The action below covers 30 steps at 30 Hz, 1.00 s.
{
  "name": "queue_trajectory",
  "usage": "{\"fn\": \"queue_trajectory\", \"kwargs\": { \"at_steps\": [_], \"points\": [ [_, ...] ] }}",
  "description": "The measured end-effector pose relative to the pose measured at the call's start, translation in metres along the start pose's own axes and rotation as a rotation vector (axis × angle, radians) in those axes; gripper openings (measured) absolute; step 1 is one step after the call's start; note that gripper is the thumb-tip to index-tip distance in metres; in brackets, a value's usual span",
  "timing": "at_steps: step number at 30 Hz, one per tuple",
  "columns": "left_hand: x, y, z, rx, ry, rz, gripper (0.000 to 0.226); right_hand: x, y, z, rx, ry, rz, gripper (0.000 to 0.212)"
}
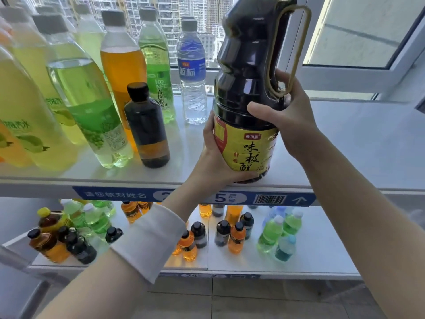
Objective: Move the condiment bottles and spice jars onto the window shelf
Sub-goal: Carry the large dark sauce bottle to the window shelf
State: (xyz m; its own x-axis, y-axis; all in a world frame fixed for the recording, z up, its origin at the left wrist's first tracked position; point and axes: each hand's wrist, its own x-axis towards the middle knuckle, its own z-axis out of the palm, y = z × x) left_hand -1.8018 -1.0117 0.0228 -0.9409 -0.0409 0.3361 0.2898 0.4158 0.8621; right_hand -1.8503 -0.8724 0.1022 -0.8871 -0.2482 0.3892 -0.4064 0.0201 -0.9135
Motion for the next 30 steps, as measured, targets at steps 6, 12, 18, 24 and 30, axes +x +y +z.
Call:
{"fn": "queue_trajectory", "kwargs": {
  "at_steps": [6,12,18,24,30],
  "points": [
    [0.007,-0.009,0.005,0.036,-0.012,0.020,0.129,0.006,0.014,-0.004,0.028,-0.019,0.000,0.088],
    [0.009,-0.016,0.007,0.038,0.005,0.030,0.131,0.009,0.024,-0.007,0.066,-0.040,-0.035,0.085],
    [0.011,-0.020,0.002,0.024,-0.088,0.045,0.131,0.008,0.029,-0.006,0.060,-0.098,-0.059,0.093],
    [0.011,-0.026,-0.024,-0.105,-0.221,-0.064,0.123,-0.007,0.049,-0.019,-0.066,-0.142,0.000,0.109],
    [0.017,-0.031,-0.033,-0.181,-0.268,-0.120,0.098,-0.028,0.079,-0.030,-0.033,-0.171,0.152,0.106]
  ]
}}
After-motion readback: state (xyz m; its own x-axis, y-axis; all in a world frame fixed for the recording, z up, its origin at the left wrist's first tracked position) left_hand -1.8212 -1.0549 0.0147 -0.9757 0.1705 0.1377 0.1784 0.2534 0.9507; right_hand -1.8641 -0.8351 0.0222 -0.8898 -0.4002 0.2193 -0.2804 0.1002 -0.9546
